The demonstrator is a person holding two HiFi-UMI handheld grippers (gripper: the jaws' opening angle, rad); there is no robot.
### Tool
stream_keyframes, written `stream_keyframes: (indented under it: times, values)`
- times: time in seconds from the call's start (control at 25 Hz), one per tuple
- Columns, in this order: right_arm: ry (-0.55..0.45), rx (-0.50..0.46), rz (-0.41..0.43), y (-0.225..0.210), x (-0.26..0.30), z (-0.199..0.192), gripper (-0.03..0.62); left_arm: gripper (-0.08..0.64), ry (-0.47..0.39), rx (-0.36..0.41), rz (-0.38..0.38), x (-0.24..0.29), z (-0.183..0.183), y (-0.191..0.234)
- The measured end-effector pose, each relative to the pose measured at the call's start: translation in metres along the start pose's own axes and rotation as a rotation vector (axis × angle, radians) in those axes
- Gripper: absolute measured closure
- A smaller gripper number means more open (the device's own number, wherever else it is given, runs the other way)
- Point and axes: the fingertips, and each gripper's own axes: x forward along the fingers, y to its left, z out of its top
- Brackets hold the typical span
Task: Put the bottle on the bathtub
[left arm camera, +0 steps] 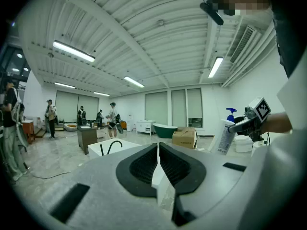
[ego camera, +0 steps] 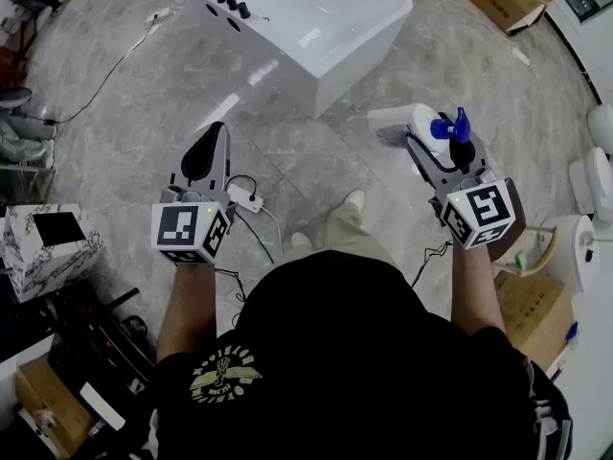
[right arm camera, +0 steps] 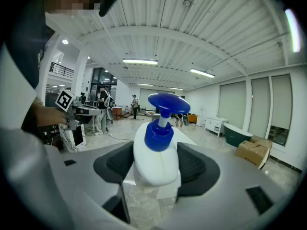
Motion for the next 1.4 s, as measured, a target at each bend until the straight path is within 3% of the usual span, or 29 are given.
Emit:
stream_keyframes:
  times: [0.52, 0.84, 1.4]
  values:
    - [-0.011, -0.001, -0.033, 0.06, -0.035, 0.003, 0.325, 0.54, -0.038, -0.03, -0.029, -0.055, -0.011, 0.011]
    - [-0.012, 0.036, -0.042, 0.057, -0.03, 0.007, 0.327, 0.54, -0.028, -0.08, -0.022, -0.06, -0.025, 0.014]
    - [0.0, 0.09, 0.038, 0.036, 0.028, -0.001, 0.327, 0.54, 0.019, -0.111, 0.017, -0.027, -0.041, 0.029]
